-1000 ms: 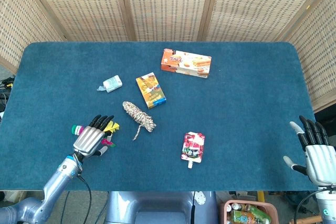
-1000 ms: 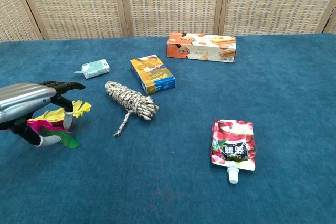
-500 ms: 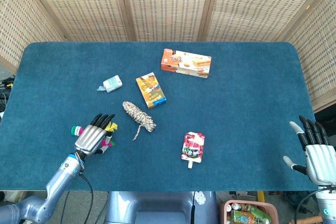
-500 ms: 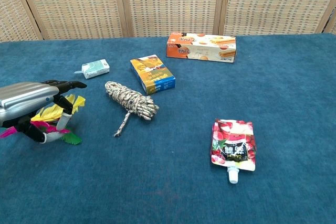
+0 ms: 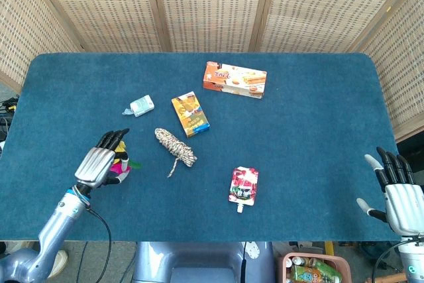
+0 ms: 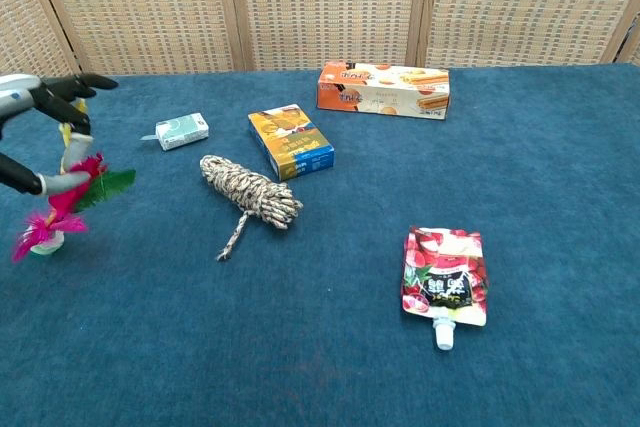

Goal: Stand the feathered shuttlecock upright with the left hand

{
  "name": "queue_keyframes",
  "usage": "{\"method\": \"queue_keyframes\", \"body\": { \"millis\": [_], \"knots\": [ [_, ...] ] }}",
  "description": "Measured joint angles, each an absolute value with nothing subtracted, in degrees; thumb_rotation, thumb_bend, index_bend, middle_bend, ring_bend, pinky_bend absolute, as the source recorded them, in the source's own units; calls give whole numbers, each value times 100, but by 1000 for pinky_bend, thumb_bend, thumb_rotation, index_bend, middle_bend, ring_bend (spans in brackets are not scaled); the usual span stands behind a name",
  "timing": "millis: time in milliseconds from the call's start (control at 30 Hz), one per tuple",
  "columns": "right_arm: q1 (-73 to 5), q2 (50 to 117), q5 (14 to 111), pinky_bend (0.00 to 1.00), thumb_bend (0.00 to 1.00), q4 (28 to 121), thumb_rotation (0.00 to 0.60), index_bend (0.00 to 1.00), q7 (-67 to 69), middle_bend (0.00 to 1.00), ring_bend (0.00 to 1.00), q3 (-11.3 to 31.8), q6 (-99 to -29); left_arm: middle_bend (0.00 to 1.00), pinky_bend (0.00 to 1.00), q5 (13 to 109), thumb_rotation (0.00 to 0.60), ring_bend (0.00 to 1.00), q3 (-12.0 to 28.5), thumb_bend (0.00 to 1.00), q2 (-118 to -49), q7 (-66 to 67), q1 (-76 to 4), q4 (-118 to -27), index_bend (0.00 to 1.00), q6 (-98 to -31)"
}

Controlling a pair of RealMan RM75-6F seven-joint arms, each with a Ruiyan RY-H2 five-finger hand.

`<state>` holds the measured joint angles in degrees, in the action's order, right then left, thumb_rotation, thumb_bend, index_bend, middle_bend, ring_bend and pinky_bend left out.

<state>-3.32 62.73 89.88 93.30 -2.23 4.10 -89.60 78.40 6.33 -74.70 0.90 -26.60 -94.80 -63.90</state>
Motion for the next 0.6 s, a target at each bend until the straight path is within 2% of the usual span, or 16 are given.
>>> {"method": "queue_keyframes", "body": {
  "millis": [267,400,600],
  "knots": [
    [-327,6282,9013,0,0,9351,600,0,-273,0,0,390,-8959,0,0,8118,600,0,756,432,-6904,-2013,-2527,-9415,697,-6517],
    [-330,6281,8968,0,0,9361,600,0,-292,0,0,397,-8929,0,0,8402,600,0,685,431,-6986,-2767,-2542,-8937,697,-6496],
    [-338,6274,8931,0,0,9362,600,0,-300,0,0,405,-8896,0,0,8763,600,0,499,431,-7364,-3174,-2616,-8346,698,-6501]
  ]
}}
